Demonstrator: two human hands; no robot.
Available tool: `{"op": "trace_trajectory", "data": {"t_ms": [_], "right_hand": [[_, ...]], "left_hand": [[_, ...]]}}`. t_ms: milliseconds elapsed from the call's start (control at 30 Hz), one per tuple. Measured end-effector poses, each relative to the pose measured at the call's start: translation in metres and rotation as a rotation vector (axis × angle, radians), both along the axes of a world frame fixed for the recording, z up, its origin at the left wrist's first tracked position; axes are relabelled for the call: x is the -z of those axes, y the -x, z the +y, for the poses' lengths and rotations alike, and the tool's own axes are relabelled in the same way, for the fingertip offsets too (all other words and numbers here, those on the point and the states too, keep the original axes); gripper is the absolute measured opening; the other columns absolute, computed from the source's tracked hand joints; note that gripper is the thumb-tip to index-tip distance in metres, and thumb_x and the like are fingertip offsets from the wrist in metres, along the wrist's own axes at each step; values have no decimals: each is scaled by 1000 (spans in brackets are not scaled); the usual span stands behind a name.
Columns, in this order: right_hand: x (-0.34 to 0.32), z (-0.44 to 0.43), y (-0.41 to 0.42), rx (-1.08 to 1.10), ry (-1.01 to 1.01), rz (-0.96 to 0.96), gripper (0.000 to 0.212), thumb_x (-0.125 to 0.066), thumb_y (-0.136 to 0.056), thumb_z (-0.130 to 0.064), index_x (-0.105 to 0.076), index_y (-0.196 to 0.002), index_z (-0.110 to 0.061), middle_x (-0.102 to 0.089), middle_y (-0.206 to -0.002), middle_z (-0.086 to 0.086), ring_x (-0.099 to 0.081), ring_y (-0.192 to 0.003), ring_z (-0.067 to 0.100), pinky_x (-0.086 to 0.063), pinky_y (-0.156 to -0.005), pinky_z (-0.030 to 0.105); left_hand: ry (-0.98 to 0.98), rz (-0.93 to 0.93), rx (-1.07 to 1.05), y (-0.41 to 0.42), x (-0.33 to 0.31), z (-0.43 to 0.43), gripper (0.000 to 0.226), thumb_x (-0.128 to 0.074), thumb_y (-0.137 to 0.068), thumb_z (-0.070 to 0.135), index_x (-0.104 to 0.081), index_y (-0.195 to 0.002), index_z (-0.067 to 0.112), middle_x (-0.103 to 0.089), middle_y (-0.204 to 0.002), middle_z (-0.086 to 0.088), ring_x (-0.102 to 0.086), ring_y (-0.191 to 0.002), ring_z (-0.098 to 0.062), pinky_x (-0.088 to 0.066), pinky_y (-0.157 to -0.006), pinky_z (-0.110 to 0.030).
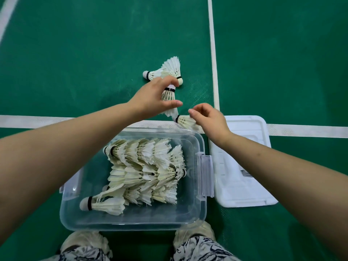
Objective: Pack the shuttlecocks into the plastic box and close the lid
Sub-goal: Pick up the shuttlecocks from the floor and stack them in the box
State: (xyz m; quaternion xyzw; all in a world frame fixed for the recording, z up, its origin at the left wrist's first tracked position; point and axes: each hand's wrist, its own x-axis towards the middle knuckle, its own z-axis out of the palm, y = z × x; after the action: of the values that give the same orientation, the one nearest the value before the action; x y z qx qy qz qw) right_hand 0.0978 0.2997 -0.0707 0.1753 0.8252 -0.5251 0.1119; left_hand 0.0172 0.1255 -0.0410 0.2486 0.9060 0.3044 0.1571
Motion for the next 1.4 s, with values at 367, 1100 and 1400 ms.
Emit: {"op": "trace_trajectory", "data": {"t_ms": [367, 1100, 1400], "right_hand": [[-70, -15, 8, 138, -107, 391, 14, -67, -79, -14, -58, -81, -23, -53, -69, -16, -48, -63, -4, -39, -66, 13], [-79, -110, -92, -295, -132, -189, 23, -66, -74, -13, -55, -89, -25, -52, -78, -6, -63, -81, 25, -52, -73, 36], [-63, -130, -101, -506, -160, -193, 21, -67, -79, -18, -52, -89, -28, -54, -87, -5, -54, -83, 15, -46, -76, 28]], "left_hand": [[126, 114, 164, 3, -62, -7, 55, -67, -74, 43, -43, -121, 25, -49, -117, -7, -51, -105, -25, -41, -89, -34], [114, -67, 102, -102, -82, -125, 47, -55, -82, 44, -40, -124, 26, -47, -123, 4, -43, -102, -4, -30, -84, -17], [-16, -106, -5, -101, -72, -129, 43, -58, -84, 36, -42, -122, 22, -42, -107, 19, -39, -82, 14, -26, -73, 8]]}}
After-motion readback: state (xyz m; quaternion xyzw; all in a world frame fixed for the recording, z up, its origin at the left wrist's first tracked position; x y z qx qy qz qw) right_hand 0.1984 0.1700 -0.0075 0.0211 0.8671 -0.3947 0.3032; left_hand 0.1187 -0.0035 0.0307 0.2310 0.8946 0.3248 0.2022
